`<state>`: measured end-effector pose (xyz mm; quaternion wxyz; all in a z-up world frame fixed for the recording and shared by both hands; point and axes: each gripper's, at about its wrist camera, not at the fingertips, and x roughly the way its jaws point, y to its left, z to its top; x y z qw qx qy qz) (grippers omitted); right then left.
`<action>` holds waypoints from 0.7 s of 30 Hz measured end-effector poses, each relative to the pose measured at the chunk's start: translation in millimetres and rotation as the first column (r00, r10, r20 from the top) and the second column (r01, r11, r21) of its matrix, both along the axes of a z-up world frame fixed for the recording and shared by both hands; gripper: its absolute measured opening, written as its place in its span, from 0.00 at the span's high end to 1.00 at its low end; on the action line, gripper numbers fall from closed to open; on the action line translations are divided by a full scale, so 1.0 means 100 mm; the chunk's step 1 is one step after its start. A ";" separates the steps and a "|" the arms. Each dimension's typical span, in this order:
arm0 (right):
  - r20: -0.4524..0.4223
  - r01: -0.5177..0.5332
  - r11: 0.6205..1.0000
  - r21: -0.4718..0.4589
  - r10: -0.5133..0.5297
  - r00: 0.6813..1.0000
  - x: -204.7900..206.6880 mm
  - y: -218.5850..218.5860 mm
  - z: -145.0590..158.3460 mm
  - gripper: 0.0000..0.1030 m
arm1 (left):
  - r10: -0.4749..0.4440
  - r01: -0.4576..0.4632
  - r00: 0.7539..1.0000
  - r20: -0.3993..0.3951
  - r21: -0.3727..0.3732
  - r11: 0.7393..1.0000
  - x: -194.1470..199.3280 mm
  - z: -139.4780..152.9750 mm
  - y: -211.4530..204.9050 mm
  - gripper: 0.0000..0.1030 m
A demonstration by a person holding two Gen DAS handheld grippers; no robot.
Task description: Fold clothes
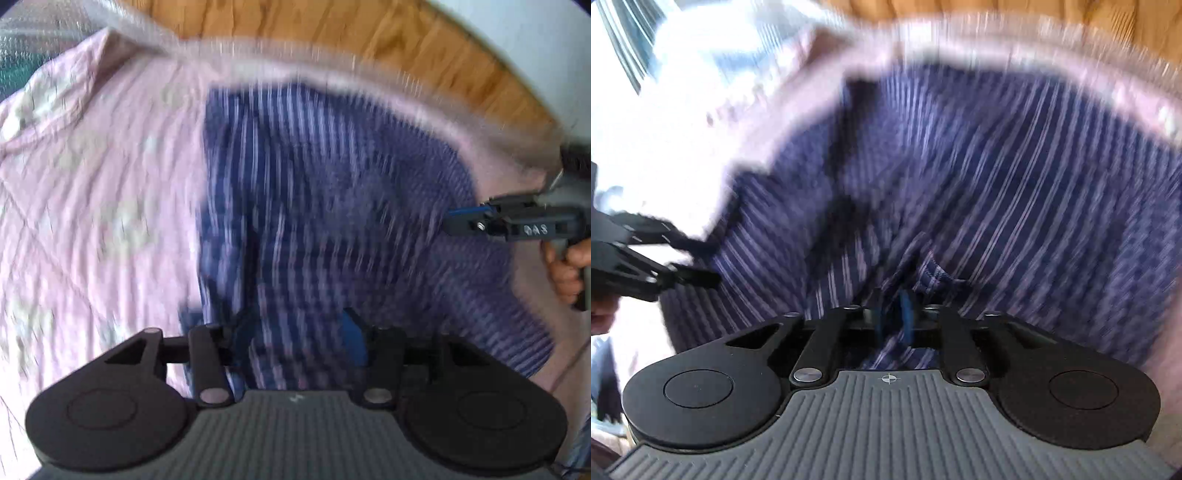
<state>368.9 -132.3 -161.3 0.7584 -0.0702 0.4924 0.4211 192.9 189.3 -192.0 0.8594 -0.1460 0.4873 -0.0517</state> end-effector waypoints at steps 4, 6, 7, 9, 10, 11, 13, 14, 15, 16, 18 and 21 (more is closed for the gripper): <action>0.139 0.118 0.992 0.054 -0.124 0.983 0.58 -0.58 0.37 0.42 | 0.085 -0.089 0.994 0.066 0.047 0.995 0.58 0.15 0.37 0.20; 0.174 0.208 0.978 0.025 -0.209 0.962 1.01 -0.75 0.31 0.42 | 0.130 -0.137 0.988 0.083 0.082 0.987 0.94 0.16 0.55 0.20; 0.191 0.253 0.967 0.011 -0.250 0.949 1.23 -0.83 0.28 0.42 | 0.145 -0.151 0.987 0.064 0.100 0.983 1.16 0.10 0.59 0.20; 0.194 0.272 0.962 -0.013 -0.264 0.945 1.54 -0.86 0.18 0.42 | 0.165 -0.165 0.986 0.017 0.106 0.980 1.55 -0.10 0.66 0.20; 0.182 0.256 0.967 -0.024 -0.247 0.952 1.66 -0.84 0.12 0.42 | 0.170 -0.168 0.985 -0.005 0.109 0.980 1.71 -0.19 0.68 0.20; 0.172 0.228 0.973 -0.035 -0.219 0.961 1.74 -0.78 0.07 0.42 | 0.168 -0.165 0.986 -0.013 0.118 0.979 1.83 -0.25 0.66 0.20; 0.158 0.170 0.984 -0.060 -0.159 0.974 1.87 -0.66 -0.04 0.42 | 0.165 -0.159 0.986 -0.028 0.137 0.978 2.06 -0.37 0.61 0.20; 0.156 0.147 0.987 -0.069 -0.135 0.979 1.90 -0.61 -0.09 0.44 | 0.168 -0.162 0.985 -0.027 0.154 0.975 2.15 -0.41 0.59 0.19; 0.146 0.126 0.989 -0.072 -0.114 0.983 1.94 -0.57 -0.15 0.49 | 0.174 -0.168 0.985 -0.021 0.171 0.971 2.22 -0.44 0.56 0.18; 0.133 0.112 0.990 -0.090 -0.099 0.986 1.96 -0.54 -0.21 0.53 | 0.167 -0.164 0.986 -0.001 0.174 0.971 2.26 -0.43 0.54 0.22; 0.161 0.098 0.991 -0.095 -0.082 0.984 1.95 -0.55 -0.21 1.00 | 0.136 -0.136 0.991 0.008 0.132 0.982 2.29 -0.39 0.53 0.94; 0.171 0.099 0.995 -0.028 -0.093 0.981 1.83 -0.68 -0.03 1.00 | 0.107 -0.112 0.992 0.067 0.074 0.991 2.17 -0.18 0.56 0.97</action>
